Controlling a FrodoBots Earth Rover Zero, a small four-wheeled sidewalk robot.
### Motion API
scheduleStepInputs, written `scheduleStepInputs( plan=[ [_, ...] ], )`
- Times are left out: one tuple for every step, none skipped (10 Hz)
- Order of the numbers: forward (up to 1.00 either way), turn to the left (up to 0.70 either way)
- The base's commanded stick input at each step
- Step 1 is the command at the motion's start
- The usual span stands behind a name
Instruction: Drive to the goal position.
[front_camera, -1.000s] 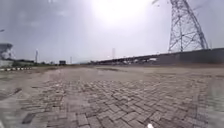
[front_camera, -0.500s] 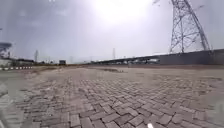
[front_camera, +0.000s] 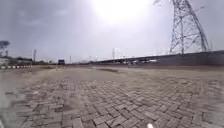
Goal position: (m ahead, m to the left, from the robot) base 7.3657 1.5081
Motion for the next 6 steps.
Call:
scheduleStepInputs(
  plan=[
    [1.0, 0.0],
    [1.0, 0.0],
    [1.0, 0.0],
    [1.0, 0.0],
    [1.0, 0.0],
    [1.0, 0.0]
  ],
)
